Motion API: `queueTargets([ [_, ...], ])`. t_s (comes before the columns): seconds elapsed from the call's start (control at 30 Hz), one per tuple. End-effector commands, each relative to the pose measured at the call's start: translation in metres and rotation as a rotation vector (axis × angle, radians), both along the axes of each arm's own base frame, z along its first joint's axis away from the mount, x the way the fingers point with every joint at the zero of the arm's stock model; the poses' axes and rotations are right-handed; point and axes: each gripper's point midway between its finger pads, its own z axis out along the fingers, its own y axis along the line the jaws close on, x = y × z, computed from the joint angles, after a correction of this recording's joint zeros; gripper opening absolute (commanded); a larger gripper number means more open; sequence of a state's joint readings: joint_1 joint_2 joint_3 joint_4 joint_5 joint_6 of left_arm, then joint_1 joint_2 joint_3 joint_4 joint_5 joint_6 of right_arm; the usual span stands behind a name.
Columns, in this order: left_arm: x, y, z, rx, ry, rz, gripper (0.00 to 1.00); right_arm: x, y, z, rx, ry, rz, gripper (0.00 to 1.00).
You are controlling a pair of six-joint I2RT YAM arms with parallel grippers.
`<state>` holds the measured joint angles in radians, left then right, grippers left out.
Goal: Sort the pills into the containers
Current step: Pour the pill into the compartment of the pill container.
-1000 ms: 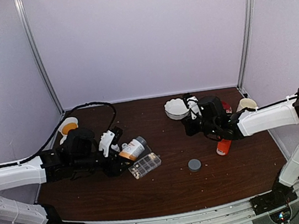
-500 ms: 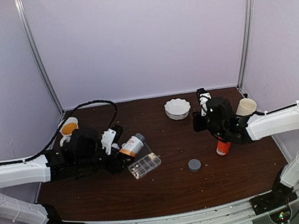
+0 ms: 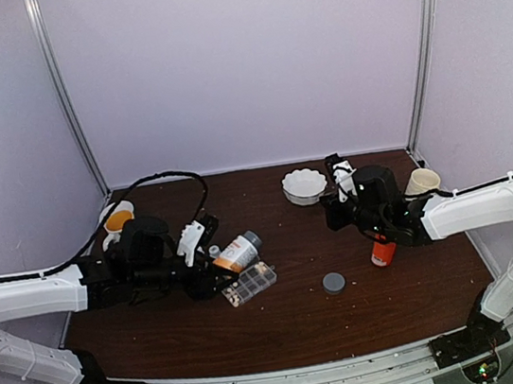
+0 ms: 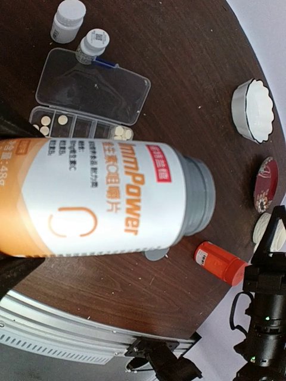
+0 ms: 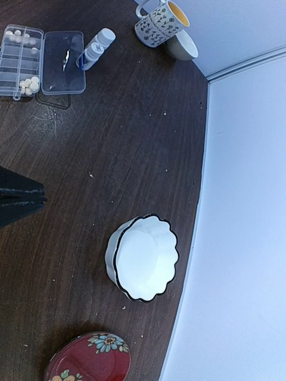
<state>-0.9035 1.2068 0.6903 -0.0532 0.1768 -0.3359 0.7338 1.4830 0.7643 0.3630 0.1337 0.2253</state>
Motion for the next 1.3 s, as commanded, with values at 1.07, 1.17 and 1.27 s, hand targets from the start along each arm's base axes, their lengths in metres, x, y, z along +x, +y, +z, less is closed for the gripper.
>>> queueTargets([
  [1.07,0.017,-0.021,-0.045,0.253,0.192,0.007,0.0,0.012,0.021,-0.005,-0.033,0.065,0.032,0.0],
  [1.17,0.02,-0.017,-0.05,0.301,0.206,0.026,0.0,0.012,0.02,-0.004,-0.037,0.063,0.031,0.0],
  [1.27,0.019,-0.02,-0.049,0.325,0.225,0.015,0.0,0.011,0.02,-0.006,-0.04,0.067,0.033,0.0],
])
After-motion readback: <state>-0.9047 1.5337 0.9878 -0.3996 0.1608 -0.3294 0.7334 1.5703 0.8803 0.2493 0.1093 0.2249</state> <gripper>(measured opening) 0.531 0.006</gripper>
